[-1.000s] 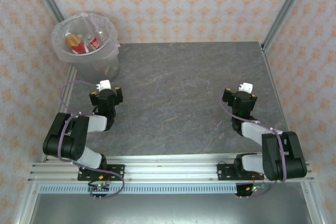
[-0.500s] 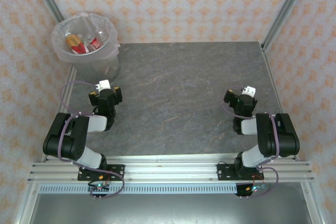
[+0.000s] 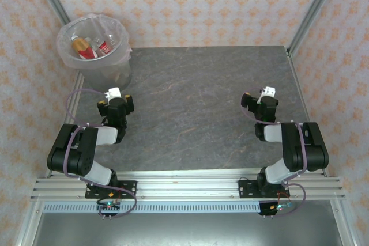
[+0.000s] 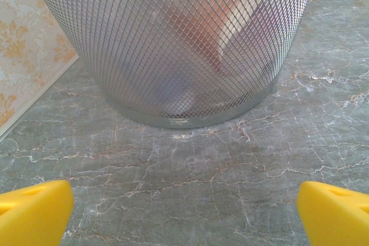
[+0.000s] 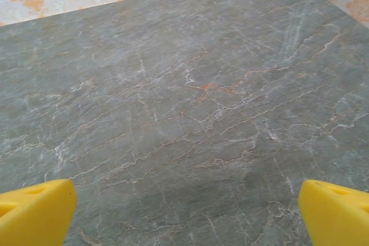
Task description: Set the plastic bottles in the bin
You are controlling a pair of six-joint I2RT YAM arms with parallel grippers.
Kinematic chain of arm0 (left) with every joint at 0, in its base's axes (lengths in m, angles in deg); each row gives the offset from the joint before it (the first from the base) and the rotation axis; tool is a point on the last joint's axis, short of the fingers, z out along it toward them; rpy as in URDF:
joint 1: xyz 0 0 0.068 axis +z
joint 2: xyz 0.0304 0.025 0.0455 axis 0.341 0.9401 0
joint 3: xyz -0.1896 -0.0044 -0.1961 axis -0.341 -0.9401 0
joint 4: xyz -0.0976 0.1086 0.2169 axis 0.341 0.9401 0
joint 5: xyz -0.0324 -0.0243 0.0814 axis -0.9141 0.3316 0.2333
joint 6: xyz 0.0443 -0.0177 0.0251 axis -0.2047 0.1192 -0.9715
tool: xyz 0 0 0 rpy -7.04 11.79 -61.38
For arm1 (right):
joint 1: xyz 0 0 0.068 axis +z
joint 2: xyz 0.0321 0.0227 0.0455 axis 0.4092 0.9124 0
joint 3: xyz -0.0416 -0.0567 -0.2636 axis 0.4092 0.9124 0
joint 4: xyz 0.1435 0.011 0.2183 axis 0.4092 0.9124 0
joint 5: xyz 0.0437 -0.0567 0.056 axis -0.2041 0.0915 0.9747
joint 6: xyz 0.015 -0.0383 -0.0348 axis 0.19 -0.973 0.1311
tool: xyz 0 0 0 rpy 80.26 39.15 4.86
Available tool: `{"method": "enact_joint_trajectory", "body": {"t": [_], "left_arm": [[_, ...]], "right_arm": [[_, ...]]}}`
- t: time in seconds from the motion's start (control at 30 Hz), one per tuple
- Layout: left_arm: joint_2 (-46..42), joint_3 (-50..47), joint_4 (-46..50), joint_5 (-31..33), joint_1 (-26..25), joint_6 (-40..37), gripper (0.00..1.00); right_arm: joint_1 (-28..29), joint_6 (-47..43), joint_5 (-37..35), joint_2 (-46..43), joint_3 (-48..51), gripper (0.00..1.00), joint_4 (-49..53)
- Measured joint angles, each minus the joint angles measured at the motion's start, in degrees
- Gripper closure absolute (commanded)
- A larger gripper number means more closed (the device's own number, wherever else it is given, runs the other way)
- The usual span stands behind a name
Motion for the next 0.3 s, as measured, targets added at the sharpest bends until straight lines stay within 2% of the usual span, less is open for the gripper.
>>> {"method": "enact_joint_trajectory", "body": {"t": [0.3], "left_arm": [[0.00, 0.00, -0.02, -0.02, 0.00, 0.00, 0.00]], "right_arm": [[-0.04, -0.02, 0.50, 0.00, 0.00, 0.01, 0.57]]}}
